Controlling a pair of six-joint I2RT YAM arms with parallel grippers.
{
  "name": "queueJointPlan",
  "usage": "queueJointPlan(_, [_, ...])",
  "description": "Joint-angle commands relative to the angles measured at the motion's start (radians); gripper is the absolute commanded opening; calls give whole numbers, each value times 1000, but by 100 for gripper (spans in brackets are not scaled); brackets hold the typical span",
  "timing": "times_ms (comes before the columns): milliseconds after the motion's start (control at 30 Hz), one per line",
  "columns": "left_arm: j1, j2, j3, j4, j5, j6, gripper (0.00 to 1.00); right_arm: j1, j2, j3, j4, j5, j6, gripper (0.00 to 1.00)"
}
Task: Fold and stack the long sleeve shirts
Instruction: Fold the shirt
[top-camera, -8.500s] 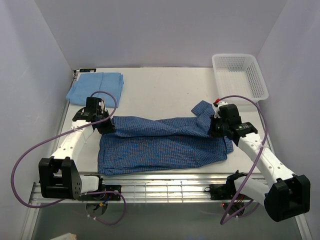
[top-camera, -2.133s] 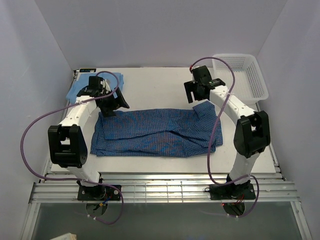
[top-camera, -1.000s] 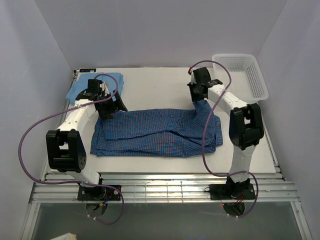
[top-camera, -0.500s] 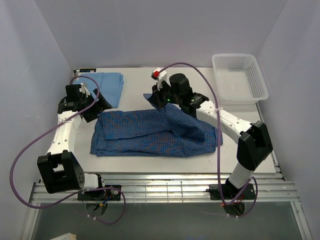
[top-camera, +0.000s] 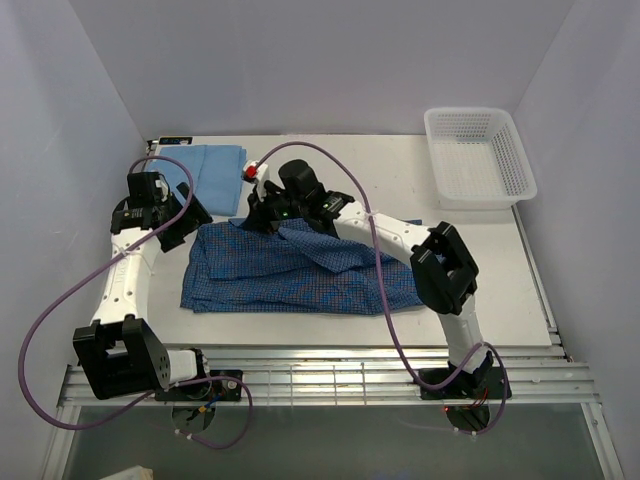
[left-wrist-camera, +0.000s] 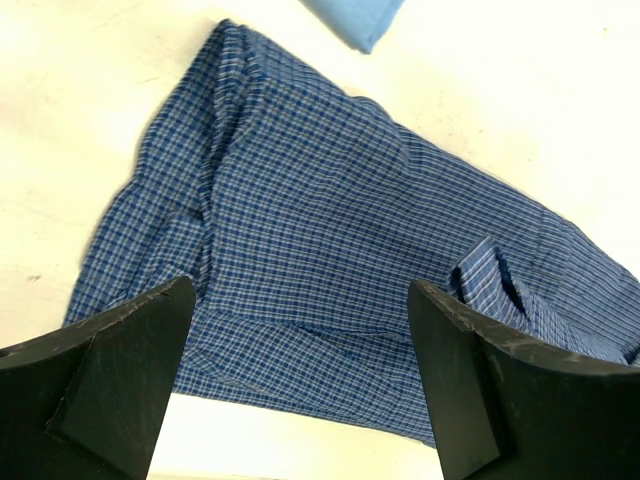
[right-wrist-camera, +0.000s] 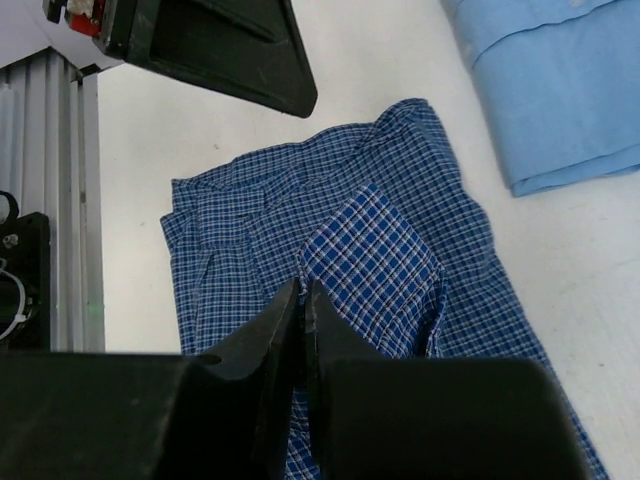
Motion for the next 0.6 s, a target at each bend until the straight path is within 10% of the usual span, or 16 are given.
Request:
queueJointPlan(0, [-2,-44,31,-41,-73,-11,98,25,-23,4,62,-59,27,11])
queueJointPlan(400, [1,-32,-70,79,270,-31,98,64,-215,-195,-82,-76,-2,75])
queueJointPlan(567, [0,-20,-168,185,495,-63,98,47,-393,-365,-84,173,65,91])
